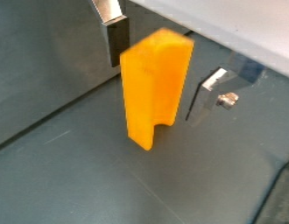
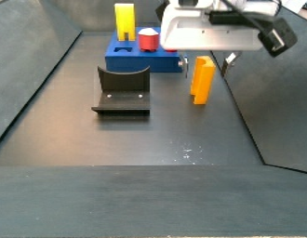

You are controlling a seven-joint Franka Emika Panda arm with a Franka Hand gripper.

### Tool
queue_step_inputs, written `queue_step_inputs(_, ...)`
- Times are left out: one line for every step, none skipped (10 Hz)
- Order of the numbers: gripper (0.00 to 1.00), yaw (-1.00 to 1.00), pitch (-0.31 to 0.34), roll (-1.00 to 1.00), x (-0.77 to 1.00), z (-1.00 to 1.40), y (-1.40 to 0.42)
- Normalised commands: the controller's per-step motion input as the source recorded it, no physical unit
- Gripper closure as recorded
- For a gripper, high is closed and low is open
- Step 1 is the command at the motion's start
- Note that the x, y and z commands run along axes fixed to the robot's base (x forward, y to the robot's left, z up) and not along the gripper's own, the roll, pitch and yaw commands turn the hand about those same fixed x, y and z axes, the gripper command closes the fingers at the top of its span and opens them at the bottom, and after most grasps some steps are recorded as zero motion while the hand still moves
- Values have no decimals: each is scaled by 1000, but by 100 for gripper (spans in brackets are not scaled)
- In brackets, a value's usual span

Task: Pick up the arch object. Move up. Rotate the arch object. Move to above the board. Insert the arch object.
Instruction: Rotate the arch object.

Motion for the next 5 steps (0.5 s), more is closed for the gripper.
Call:
queue_step_inputs(0,-16,10,-43,-29,1000,0)
queue_step_inputs(0,-17,24,-39,-32,936,4)
queue_step_inputs(0,-19,30,-34,-25,731,9)
queue_step_inputs(0,-21,34,-29,-23,562,11)
queue_step_inputs(0,-22,34,-26,-19,448,13)
